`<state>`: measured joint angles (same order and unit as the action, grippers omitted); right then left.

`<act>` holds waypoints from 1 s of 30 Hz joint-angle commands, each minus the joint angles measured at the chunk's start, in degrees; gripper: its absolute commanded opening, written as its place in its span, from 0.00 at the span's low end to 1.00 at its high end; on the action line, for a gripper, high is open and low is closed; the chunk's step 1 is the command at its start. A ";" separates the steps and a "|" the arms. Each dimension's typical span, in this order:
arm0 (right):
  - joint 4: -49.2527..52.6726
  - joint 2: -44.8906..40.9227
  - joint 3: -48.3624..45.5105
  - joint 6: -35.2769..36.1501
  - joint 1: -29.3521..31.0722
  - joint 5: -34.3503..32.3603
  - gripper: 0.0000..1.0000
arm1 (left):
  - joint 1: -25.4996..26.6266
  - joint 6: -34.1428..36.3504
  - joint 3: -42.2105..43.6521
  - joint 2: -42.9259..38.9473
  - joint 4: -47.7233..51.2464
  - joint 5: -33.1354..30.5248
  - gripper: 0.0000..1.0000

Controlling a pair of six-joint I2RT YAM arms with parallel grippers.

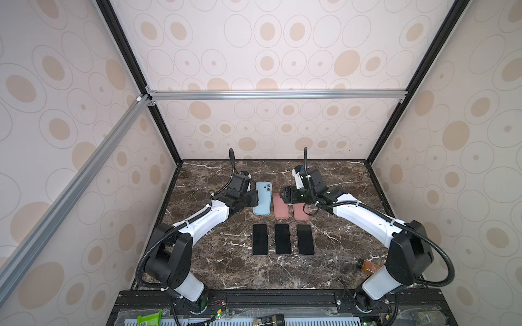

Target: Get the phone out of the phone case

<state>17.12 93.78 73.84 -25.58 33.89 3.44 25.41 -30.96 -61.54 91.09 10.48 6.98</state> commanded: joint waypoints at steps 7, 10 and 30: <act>1.99 9.83 8.01 -3.13 0.73 0.58 0.81 | -2.34 -3.75 -8.51 9.93 6.70 -0.29 0.00; 2.74 11.80 9.11 -3.66 0.80 1.16 0.81 | -2.63 -4.26 -10.19 12.48 8.22 -0.19 0.00; 4.89 15.82 11.40 -4.30 1.26 1.84 0.81 | -2.74 -4.37 -16.35 21.57 12.93 -1.80 0.00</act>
<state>20.43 108.55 83.64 -29.36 34.46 5.61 22.96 -34.11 -75.44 111.90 21.52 6.66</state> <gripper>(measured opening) 0.809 0.047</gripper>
